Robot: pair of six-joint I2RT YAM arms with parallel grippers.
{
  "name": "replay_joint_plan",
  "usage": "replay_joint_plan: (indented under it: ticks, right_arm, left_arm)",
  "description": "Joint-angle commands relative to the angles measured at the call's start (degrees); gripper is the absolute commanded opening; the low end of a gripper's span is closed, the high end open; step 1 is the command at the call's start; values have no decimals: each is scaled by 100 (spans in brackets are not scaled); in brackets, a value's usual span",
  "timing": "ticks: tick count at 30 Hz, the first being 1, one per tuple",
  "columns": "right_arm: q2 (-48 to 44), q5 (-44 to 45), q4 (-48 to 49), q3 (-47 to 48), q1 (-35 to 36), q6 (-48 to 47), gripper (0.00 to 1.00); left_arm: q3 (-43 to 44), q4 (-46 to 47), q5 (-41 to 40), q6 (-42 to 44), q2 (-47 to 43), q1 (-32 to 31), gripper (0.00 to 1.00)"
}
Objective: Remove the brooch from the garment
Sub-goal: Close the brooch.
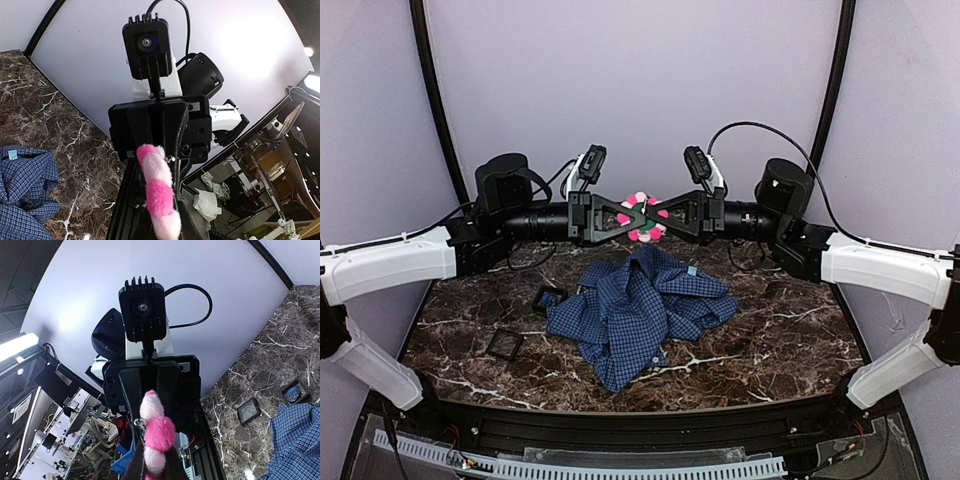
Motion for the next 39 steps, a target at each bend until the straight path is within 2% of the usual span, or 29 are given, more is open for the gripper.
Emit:
replay_joint_plan:
  ticks: [1, 15, 32, 39]
  right_arm:
    - [-246, 121, -192, 213, 69, -548, 0]
    - [-477, 247, 59, 1, 68, -810, 0]
    - [-668, 214, 256, -119, 66, -917, 0]
    - [-666, 111, -131, 154, 72, -1279, 0]
  left_arm:
    - [-126, -31, -201, -258, 60, 139, 1]
    - [-439, 463, -255, -806, 10, 261, 1]
    - [-610, 700, -387, -1064, -107, 308, 1]
    - [-520, 660, -241, -1324, -31, 340, 1]
